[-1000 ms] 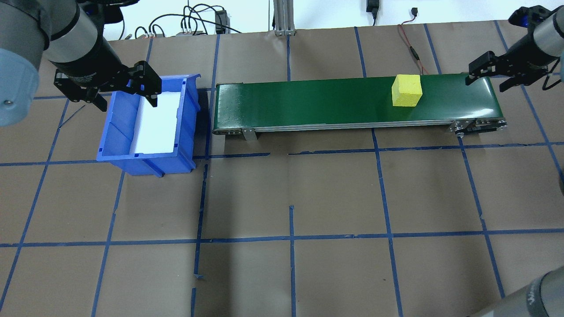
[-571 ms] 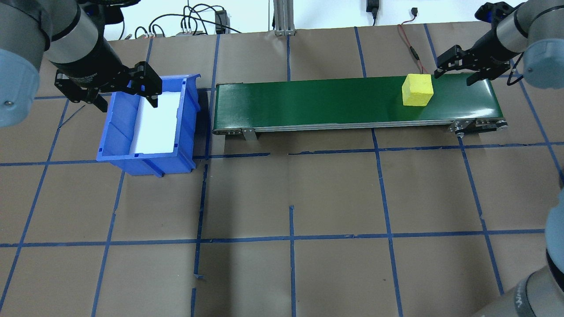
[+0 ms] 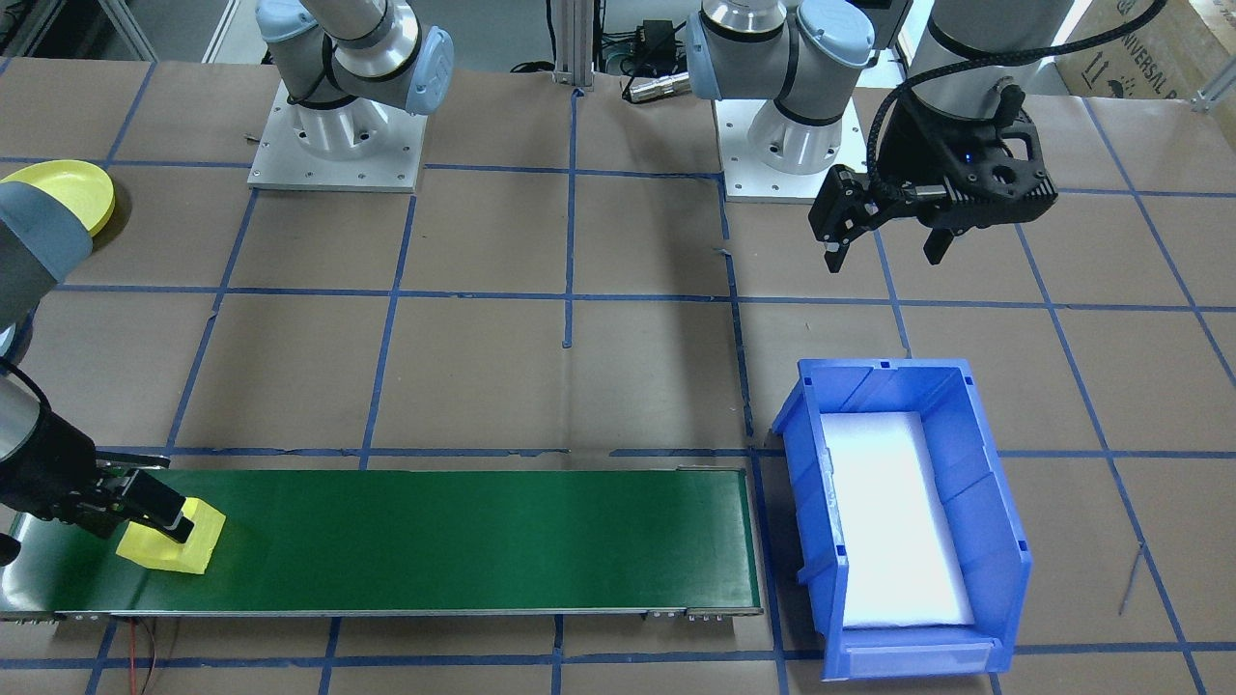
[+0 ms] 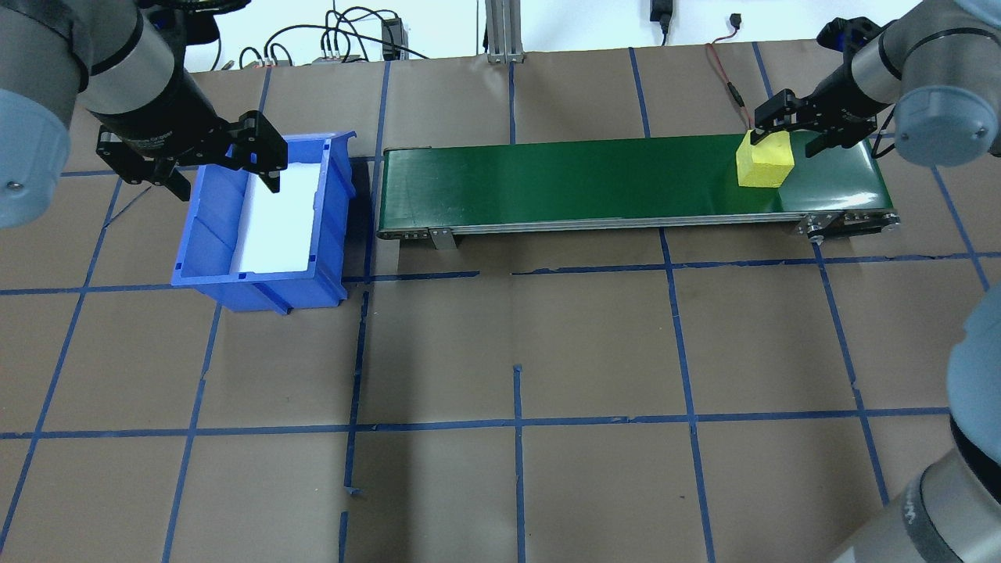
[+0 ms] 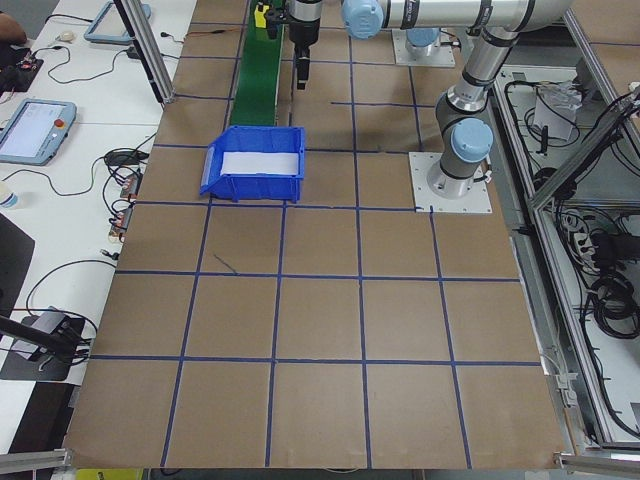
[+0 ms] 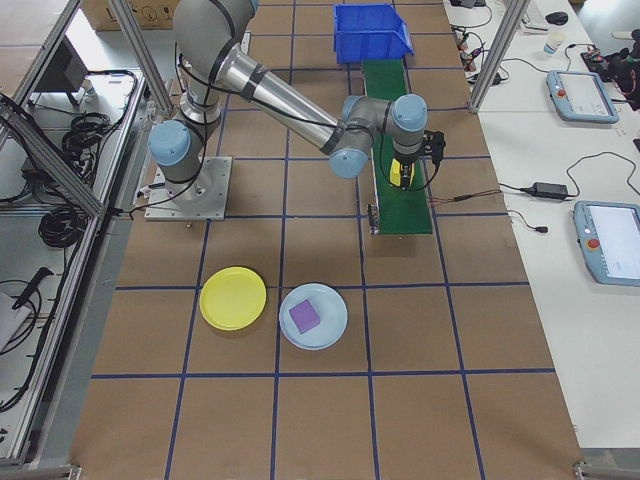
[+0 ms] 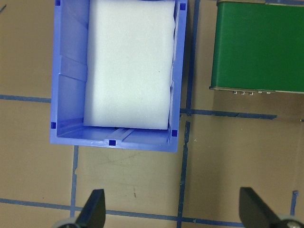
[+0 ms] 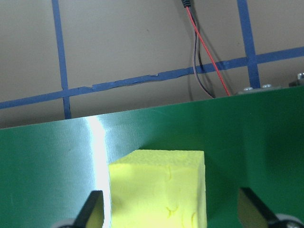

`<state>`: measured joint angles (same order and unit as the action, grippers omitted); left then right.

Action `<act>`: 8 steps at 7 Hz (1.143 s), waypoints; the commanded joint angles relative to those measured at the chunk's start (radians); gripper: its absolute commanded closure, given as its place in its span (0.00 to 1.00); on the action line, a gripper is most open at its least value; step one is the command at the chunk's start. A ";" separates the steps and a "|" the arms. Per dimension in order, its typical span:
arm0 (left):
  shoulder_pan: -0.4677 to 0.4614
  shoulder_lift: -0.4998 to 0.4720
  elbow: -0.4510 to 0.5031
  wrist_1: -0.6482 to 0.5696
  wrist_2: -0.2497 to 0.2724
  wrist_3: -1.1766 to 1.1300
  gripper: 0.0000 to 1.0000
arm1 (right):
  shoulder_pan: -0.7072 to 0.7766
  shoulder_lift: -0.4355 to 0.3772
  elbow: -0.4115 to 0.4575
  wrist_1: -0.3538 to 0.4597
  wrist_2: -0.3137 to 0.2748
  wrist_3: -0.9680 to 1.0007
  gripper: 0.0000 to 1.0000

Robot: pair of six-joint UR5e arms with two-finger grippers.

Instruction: Move block left to right into plate

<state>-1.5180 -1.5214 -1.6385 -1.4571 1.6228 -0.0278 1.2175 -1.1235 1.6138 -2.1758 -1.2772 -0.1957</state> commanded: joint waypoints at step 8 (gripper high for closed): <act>0.004 0.004 -0.009 0.001 0.008 0.009 0.00 | -0.250 -0.160 0.134 0.132 -0.312 -0.431 0.74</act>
<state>-1.5127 -1.5175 -1.6463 -1.4560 1.6283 -0.0184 1.0984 -1.2070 1.6797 -2.1174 -1.5604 -0.4948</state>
